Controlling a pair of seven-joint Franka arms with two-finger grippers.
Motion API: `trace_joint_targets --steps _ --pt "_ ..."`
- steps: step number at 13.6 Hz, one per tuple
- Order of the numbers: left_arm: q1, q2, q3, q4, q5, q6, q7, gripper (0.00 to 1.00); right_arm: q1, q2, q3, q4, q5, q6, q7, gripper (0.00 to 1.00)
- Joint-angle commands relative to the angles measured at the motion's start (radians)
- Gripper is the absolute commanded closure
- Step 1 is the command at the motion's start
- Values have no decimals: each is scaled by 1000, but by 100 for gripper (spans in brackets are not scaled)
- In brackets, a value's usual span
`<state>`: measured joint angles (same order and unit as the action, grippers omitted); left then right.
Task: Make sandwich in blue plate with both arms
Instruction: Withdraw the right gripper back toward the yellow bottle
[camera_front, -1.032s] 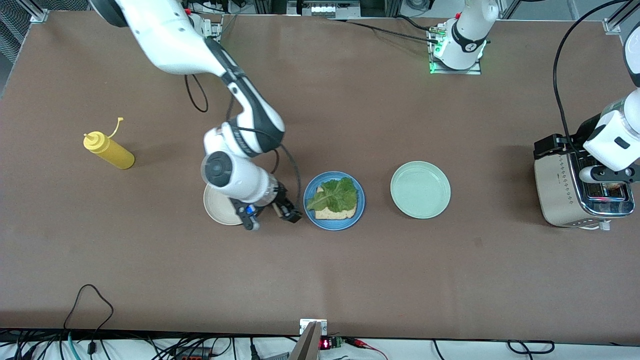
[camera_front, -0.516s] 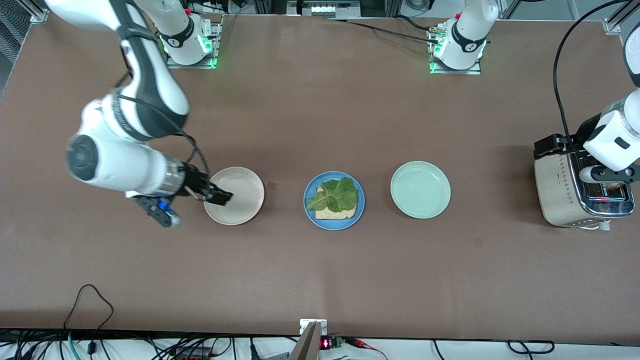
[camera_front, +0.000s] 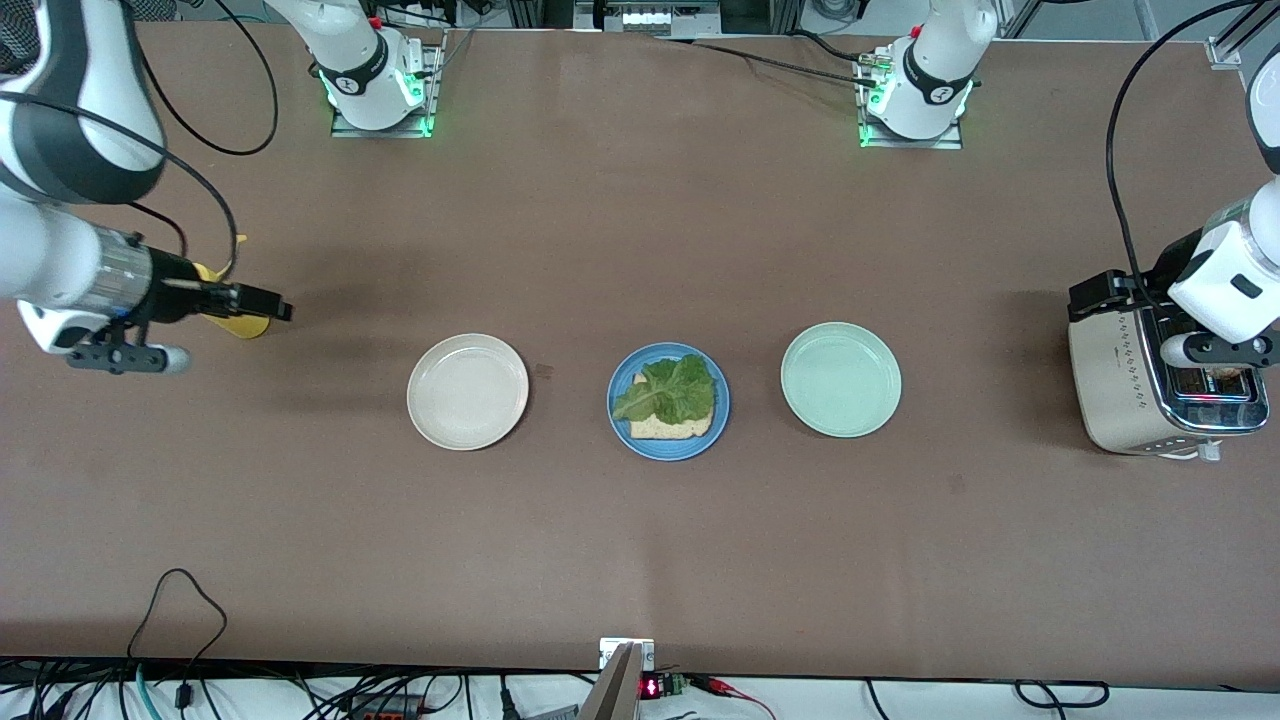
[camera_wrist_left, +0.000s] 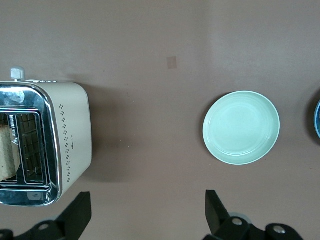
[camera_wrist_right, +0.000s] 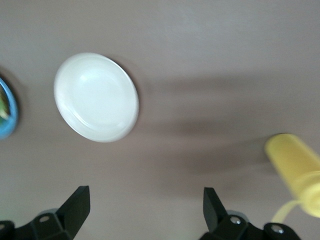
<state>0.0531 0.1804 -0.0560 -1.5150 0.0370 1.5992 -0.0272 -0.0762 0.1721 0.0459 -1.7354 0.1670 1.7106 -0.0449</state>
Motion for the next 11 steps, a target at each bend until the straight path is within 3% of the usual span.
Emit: trace_joint_targets --steps 1,6,11 --pt "5 -28 -2 -27 -23 4 15 0 -94 -103 19 -120 -43 -8 -223 0" --pt "5 -32 -8 -5 -51 -8 -19 0 -273 -114 20 -161 -87 3 -658 0" --pt "7 -53 -5 -17 -60 15 -20 0 -362 -100 20 -194 -67 87 -1071 0"
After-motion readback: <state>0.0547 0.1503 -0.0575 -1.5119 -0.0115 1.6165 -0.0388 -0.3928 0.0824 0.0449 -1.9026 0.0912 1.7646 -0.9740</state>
